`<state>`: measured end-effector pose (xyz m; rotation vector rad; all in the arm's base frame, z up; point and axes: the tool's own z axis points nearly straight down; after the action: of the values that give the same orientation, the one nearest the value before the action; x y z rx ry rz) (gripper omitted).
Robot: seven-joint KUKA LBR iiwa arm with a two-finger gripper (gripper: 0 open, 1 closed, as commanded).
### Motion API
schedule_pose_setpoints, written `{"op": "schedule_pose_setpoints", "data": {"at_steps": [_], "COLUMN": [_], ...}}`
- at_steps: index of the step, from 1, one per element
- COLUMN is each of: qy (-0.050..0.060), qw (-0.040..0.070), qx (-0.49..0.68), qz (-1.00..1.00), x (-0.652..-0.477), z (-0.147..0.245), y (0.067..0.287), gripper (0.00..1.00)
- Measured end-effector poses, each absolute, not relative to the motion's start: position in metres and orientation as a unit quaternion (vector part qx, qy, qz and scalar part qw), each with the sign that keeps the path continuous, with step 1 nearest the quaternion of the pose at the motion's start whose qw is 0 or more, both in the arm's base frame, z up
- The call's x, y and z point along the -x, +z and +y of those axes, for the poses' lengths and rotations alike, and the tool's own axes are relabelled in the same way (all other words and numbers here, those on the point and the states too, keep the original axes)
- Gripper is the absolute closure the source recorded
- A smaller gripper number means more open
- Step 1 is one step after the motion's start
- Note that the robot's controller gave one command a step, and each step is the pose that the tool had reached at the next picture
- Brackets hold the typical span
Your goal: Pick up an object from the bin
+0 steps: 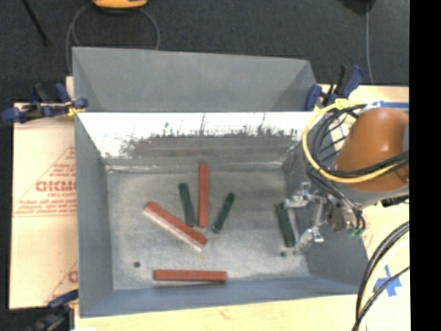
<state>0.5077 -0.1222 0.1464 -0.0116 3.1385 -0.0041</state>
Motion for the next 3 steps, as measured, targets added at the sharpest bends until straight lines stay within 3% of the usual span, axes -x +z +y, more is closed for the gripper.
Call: {"op": "schedule_pose_setpoints", "data": {"at_steps": [1,2,3], "qy": [-0.001,0.002,0.000], "qw": [0.002,-0.002,0.018], "qx": [0.004,0.096,0.095], "qz": [1.000,0.995,0.995], "x": [-0.508,-0.554,-0.562], "z": [-0.122,-0.131,-0.129], "y": [0.146,0.086,0.087], "gripper": [0.00,1.00,0.00]}}
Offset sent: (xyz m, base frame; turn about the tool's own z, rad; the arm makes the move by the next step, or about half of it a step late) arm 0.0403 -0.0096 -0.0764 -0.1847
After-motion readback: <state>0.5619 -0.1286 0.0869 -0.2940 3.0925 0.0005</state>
